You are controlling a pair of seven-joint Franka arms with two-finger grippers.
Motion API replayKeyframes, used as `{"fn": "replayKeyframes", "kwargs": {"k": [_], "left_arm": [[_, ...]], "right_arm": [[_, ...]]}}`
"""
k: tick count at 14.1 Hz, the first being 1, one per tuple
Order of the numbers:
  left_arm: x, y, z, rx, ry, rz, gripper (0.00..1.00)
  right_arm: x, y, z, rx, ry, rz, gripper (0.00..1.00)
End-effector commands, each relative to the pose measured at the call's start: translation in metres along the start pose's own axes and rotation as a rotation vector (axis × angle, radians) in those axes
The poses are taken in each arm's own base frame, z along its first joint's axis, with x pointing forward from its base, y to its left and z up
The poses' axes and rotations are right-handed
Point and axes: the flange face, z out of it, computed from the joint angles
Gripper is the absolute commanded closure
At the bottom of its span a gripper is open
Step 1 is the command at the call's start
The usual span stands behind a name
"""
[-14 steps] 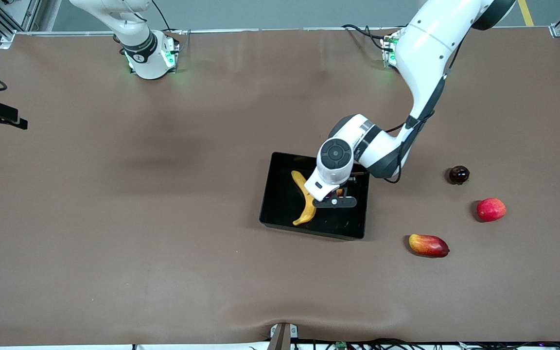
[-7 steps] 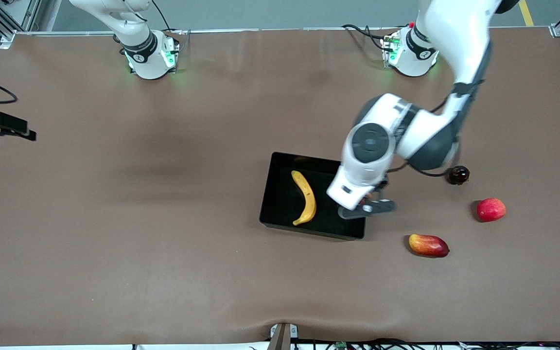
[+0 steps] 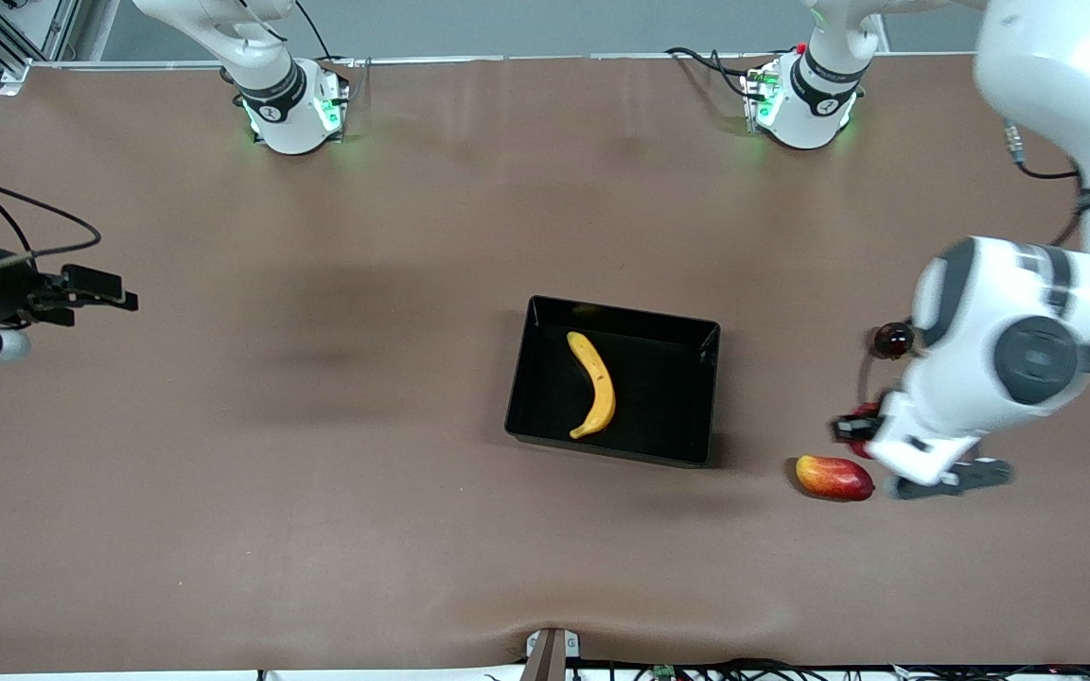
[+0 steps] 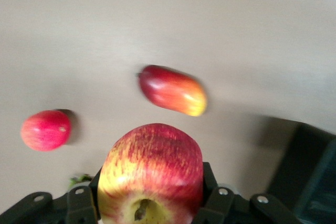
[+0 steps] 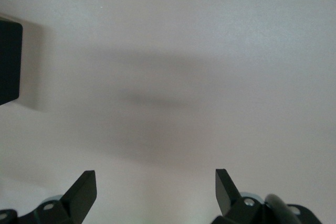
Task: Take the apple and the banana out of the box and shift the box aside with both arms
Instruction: 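Lift the apple out and set it beside the red apple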
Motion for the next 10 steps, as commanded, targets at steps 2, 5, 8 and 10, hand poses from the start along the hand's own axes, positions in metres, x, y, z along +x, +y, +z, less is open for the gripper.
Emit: {"fn": "replayKeyframes", "kwargs": {"k": [2, 5, 8, 10], "left_arm": [[0.022, -0.052, 0.046, -0.005, -0.011, -0.031, 1.00], [0.037, -0.109, 0.091, -0.029, -0.024, -0.056, 1.00], [0.038, -0.136, 0.158, -0.064, 0.017, -0.073, 1.00], [0.028, -0.136, 0.195, -0.081, 0.032, -0.058, 1.00]], "right_arm": [[0.017, 0.007, 0.013, 0.012, 0.014, 0.010, 0.00], [0.029, -0.007, 0.021, -0.013, 0.034, -0.019, 0.00], [0.035, -0.020, 0.025, -0.029, 0.039, -0.041, 0.00], [0.047, -0.003, 0.048, -0.051, 0.019, -0.050, 0.00]]}}
